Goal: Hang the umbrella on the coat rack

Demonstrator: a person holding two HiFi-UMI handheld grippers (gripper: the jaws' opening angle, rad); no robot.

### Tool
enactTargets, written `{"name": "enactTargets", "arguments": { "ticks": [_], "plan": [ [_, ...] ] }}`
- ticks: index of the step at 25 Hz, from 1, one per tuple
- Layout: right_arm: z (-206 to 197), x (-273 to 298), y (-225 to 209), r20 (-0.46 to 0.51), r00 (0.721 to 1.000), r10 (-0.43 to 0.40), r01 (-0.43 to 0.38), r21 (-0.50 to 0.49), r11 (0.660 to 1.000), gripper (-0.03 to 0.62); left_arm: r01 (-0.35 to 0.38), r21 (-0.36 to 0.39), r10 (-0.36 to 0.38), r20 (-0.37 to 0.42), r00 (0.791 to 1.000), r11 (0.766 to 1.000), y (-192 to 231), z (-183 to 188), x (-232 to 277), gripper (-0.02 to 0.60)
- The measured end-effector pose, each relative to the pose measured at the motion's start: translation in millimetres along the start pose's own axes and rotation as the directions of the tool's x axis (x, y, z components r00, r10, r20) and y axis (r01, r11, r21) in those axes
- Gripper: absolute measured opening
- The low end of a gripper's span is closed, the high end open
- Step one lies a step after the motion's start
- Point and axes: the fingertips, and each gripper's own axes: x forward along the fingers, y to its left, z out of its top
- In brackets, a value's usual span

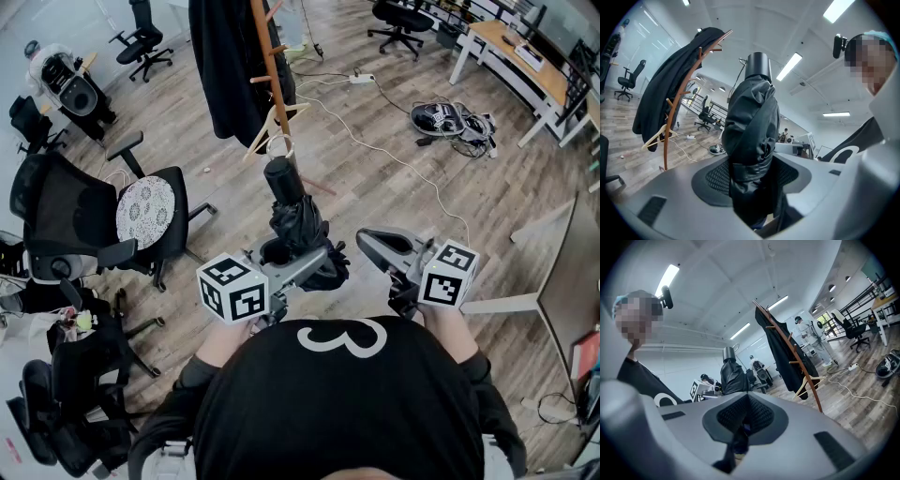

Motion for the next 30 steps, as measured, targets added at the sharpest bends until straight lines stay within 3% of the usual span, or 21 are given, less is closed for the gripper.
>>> {"name": "enactTargets", "arguments": {
  "ticks": [13,24,30],
  "plan": [
    [4,73,-24,0.003,0.999,-0.053,0.053,0.018,0.998,0.025,0.019,-0.023,-0.020,-0.046,0.999,1.000,79,16,-18,0.264],
    [6,103,-27,0.026,0.998,-0.063,0.062,0.022,0.998,0.026,0.025,-0.013,-0.026,-0.052,0.998,1.000,109,23,-31,0.264],
    [20,104,-50,0.045,0.997,-0.067,0.067,0.007,0.998,0.026,0.007,-0.011,-0.008,-0.061,0.998,1.000,121,28,-17,0.264]
  ]
}}
